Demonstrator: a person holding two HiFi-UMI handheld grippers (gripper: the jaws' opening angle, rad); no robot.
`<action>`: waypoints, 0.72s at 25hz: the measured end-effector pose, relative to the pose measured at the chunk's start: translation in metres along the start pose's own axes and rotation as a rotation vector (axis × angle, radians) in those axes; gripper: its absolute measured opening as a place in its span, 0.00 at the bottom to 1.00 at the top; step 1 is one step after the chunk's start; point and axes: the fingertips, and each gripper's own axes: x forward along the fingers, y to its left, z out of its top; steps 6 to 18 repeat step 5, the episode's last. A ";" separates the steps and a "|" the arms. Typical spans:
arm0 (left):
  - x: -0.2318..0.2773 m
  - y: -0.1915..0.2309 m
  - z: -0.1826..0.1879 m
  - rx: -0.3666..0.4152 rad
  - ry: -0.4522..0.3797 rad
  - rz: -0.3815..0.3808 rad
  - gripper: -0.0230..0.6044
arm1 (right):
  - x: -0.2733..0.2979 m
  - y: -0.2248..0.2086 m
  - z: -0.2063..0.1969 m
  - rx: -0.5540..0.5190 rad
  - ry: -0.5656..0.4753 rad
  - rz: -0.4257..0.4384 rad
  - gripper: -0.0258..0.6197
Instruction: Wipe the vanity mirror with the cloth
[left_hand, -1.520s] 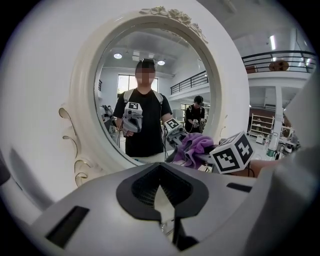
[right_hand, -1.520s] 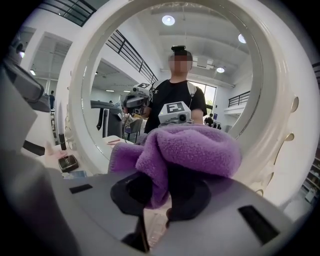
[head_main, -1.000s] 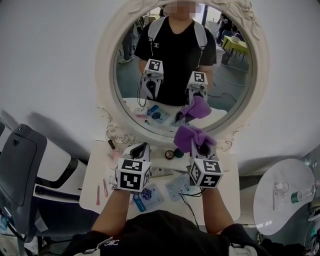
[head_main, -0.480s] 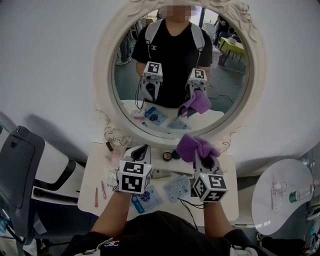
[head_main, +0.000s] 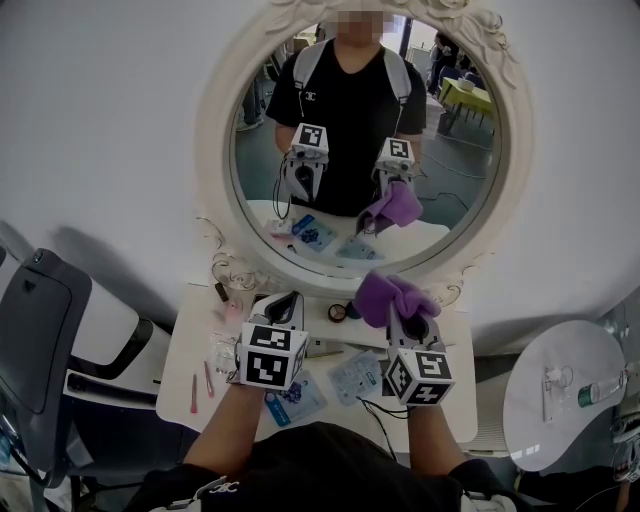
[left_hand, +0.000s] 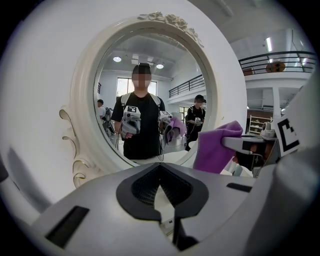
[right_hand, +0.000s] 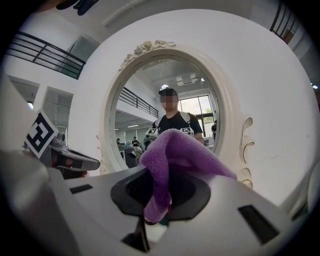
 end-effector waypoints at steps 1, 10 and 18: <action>0.000 0.000 0.000 0.000 0.001 0.000 0.03 | 0.000 0.001 0.000 -0.002 0.002 0.002 0.13; -0.001 0.002 -0.001 0.001 0.000 0.000 0.03 | 0.002 0.006 0.000 -0.004 0.007 0.010 0.13; -0.001 0.002 -0.001 0.001 0.000 0.000 0.03 | 0.002 0.006 0.000 -0.004 0.007 0.010 0.13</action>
